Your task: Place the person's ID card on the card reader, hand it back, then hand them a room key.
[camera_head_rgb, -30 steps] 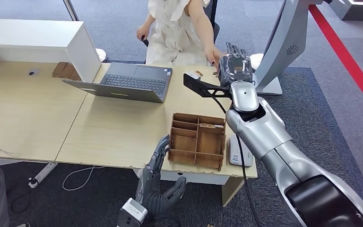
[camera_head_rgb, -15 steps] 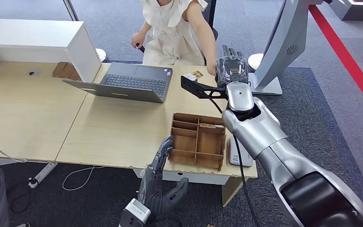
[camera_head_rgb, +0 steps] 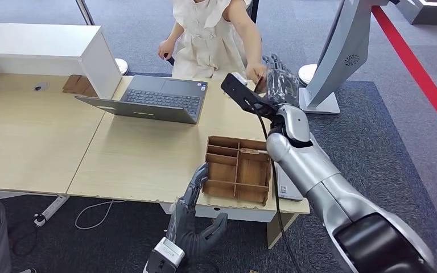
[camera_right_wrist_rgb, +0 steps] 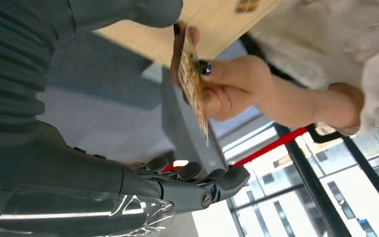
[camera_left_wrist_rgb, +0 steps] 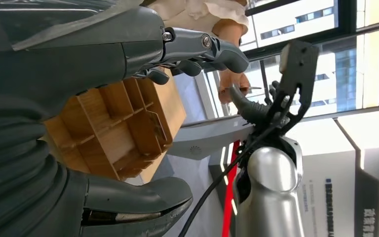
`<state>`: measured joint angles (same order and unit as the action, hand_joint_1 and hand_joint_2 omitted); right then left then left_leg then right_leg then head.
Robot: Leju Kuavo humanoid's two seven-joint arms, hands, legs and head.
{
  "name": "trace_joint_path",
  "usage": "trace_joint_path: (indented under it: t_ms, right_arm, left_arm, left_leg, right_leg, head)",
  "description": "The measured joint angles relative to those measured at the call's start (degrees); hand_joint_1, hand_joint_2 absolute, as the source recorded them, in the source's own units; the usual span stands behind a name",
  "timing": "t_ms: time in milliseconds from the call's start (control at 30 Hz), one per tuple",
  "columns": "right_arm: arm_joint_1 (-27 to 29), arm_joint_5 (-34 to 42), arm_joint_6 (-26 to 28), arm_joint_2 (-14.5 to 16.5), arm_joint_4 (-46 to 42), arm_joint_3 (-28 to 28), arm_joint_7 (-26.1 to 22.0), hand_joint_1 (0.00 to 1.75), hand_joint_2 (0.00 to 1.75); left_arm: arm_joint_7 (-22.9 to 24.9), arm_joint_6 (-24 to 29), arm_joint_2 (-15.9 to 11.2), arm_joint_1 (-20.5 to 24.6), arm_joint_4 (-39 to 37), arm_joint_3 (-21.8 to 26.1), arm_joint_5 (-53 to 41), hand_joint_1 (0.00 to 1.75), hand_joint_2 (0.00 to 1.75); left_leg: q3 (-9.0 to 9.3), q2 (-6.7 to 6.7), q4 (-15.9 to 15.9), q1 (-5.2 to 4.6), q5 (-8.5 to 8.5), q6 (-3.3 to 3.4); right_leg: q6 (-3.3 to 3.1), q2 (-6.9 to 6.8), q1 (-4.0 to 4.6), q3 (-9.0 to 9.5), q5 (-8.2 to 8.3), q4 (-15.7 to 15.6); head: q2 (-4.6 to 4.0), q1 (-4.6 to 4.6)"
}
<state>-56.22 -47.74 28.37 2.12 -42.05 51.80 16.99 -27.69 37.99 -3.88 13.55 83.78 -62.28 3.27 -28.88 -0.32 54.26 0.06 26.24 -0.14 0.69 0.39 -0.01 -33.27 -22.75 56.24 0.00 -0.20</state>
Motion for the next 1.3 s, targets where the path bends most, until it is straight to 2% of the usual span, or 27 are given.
trace_joint_path:
  t_ms: [33, 67, 167, 200, 300, 433, 533, 733, 967, 1133, 1300]
  right_arm:
    - [0.79, 4.95, 1.29, 0.13, -0.69, -1.18, -2.26, 0.0, 1.75]
    - [1.58, 9.58, 2.04, 0.19, -1.54, -2.31, -4.37, 0.0, 1.31]
    - [4.38, 24.0, 2.59, 0.13, -5.36, -5.48, -10.35, 0.0, 1.31]
    - [5.45, 28.53, 2.62, 0.03, -7.01, -6.44, -12.16, 0.0, 1.75]
    - [8.8, 37.72, 4.04, -0.9, -12.92, -8.74, -16.44, 0.0, 1.75]
    - [14.68, 44.66, 9.47, -3.94, -23.52, -10.46, -20.42, 0.0, 1.75]
    - [20.48, 47.67, 11.59, -6.65, -31.93, -11.69, -23.11, 0.0, 1.75]
    - [31.17, 51.92, 11.83, -10.8, -45.02, -13.44, -27.72, 0.0, 1.75]
    - [42.32, 66.78, 10.78, -13.57, -53.59, -13.36, -38.75, 0.0, 1.75]
    - [45.27, 66.38, 10.85, -14.02, -55.79, -12.52, -40.46, 0.0, 1.75]
    - [44.97, 60.06, 11.28, -14.04, -56.24, -10.75, -39.1, 0.0, 1.75]
  left_arm:
    - [0.31, 0.0, -0.01, -0.12, 0.01, 0.14, -0.31, 0.0, 1.75]
    - [0.52, 0.0, -0.03, -0.26, 0.02, 0.32, -0.61, 0.0, 1.75]
    - [1.04, 0.0, -0.18, -0.82, 0.1, 0.89, -1.49, 0.0, 1.75]
    - [1.14, 0.0, -0.26, -1.07, 0.19, 1.13, -1.76, 0.0, 1.75]
    - [1.59, 0.07, -0.52, -1.88, 0.62, 1.97, -2.5, 0.0, 1.75]
    - [2.54, 0.65, -1.19, -3.14, 1.62, 3.04, -3.64, 0.0, 1.75]
    - [3.27, 0.85, -1.79, -4.15, 2.66, 3.88, -4.85, 0.0, 1.75]
    - [4.12, 0.86, -2.73, -6.64, 4.93, 5.95, -6.99, 0.0, 1.75]
    - [4.78, 0.87, -3.31, -9.99, 7.18, 8.51, -8.68, 0.0, 1.75]
    - [4.87, 0.87, -3.33, -11.51, 8.5, 10.06, -9.82, 0.0, 1.75]
    - [4.61, 0.87, -3.26, -12.74, 9.37, 11.38, -10.67, 0.0, 1.75]
  left_leg:
    - [0.0, -0.01, 0.0, 0.0, 0.0, 0.0]
    - [-0.01, -0.01, 0.0, 0.0, 0.0, 0.0]
    - [0.0, 0.0, 0.0, 0.0, 0.0, 0.0]
    - [0.0, 0.0, 0.0, 0.0, 0.0, 0.0]
    - [0.0, -0.02, 0.0, -0.01, 0.0, 0.0]
    - [0.01, -0.02, 0.0, -0.01, 0.01, 0.01]
    - [0.01, -0.02, 0.0, -0.01, 0.04, 0.02]
    - [0.02, -0.01, 0.0, 0.0, 0.09, 0.02]
    - [-0.05, -0.01, -0.02, 0.01, 0.09, 0.02]
    - [-0.06, 0.0, -0.02, 0.01, 0.09, 0.01]
    - [-0.06, 0.01, -0.02, 0.01, 0.07, 0.0]
  right_leg:
    - [0.0, 0.0, 0.0, 0.0, 0.0, 0.0]
    - [0.0, 0.0, 0.0, 0.0, 0.0, 0.0]
    - [0.0, 0.0, 0.0, 0.0, 0.0, -0.01]
    - [0.0, 0.0, 0.0, 0.0, 0.0, -0.01]
    - [0.0, -0.01, 0.0, 0.0, -0.01, -0.03]
    - [0.01, -0.01, 0.0, 0.01, -0.01, -0.05]
    - [0.01, 0.0, 0.0, 0.0, -0.02, -0.06]
    - [0.01, 0.01, 0.01, 0.0, -0.05, -0.07]
    - [0.01, 0.01, 0.01, 0.0, -0.06, -0.06]
    - [0.0, 0.02, 0.01, 0.0, -0.06, -0.06]
    - [0.0, 0.01, 0.0, 0.02, -0.05, -0.05]
  head:
    - [0.0, 0.0]
    - [0.0, 0.01]
    - [0.0, 0.01]
    - [0.0, 0.01]
    - [0.0, 0.01]
    - [0.0, 0.01]
    - [0.0, 0.01]
    - [0.0, 0.0]
    - [0.01, 0.0]
    - [0.0, 0.01]
    - [0.0, 0.01]
